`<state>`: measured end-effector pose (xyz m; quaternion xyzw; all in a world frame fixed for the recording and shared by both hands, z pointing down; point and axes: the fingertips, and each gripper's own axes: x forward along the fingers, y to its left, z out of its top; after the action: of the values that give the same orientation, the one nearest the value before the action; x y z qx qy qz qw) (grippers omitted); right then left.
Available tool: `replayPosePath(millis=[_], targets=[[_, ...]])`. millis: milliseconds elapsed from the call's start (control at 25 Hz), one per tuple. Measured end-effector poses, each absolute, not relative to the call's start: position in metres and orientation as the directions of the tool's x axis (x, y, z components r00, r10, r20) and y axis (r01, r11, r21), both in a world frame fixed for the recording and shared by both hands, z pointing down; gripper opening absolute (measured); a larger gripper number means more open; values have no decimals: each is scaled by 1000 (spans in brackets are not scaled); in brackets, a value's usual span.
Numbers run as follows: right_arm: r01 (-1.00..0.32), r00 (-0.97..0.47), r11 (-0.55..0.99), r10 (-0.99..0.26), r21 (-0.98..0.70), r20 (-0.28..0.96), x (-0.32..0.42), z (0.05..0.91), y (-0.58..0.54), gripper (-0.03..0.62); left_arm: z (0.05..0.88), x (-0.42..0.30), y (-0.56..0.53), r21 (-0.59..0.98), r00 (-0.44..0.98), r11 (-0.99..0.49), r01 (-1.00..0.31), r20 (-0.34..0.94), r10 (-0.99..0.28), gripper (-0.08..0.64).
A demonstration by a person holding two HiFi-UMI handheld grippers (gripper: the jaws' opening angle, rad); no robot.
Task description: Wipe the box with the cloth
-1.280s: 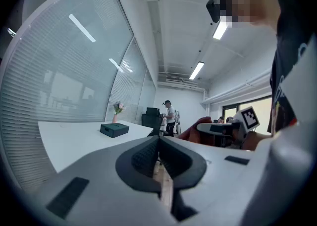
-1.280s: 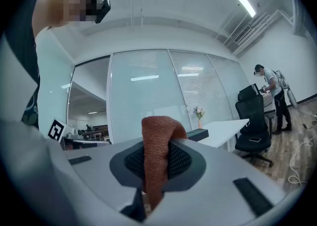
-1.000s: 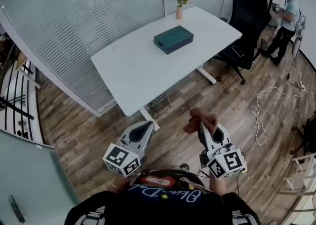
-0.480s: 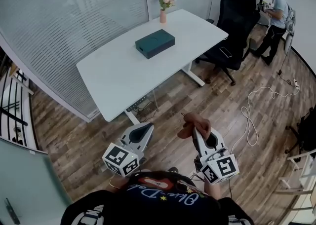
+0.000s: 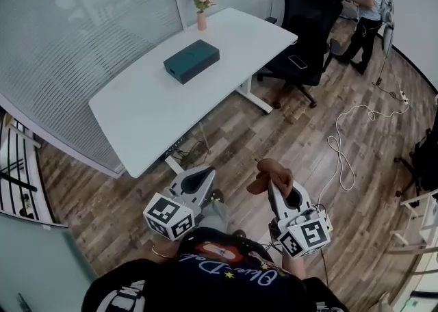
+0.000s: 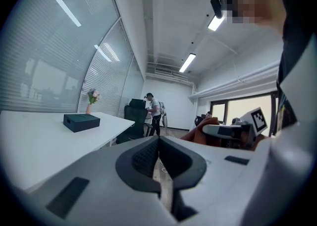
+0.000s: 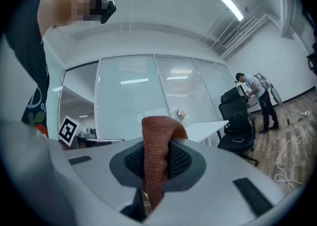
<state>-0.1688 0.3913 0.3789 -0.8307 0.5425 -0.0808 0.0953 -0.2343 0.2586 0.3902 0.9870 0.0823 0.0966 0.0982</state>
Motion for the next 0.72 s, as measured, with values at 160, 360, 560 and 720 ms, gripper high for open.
replayPosePath(millis=[160,360,560,720], targets=[[-872,435,-433,-899,-227,44,-142,384,392,43,395,-200,257,216,963,-959,185,154,221,5],[-858,481,-480,-876,-185,44,-97,376,382,43,398,-141,233,216,963,-953,212,121,242,5],[-840,509,-513,-858,-176,69,-42,374,361,43,387,-85,194,194,968,-959,207,102,229,5],[-838,505,-511,-859,-190,83,-3,377,330,43,389,-57,155,193,972,-965,177,117,202,5]])
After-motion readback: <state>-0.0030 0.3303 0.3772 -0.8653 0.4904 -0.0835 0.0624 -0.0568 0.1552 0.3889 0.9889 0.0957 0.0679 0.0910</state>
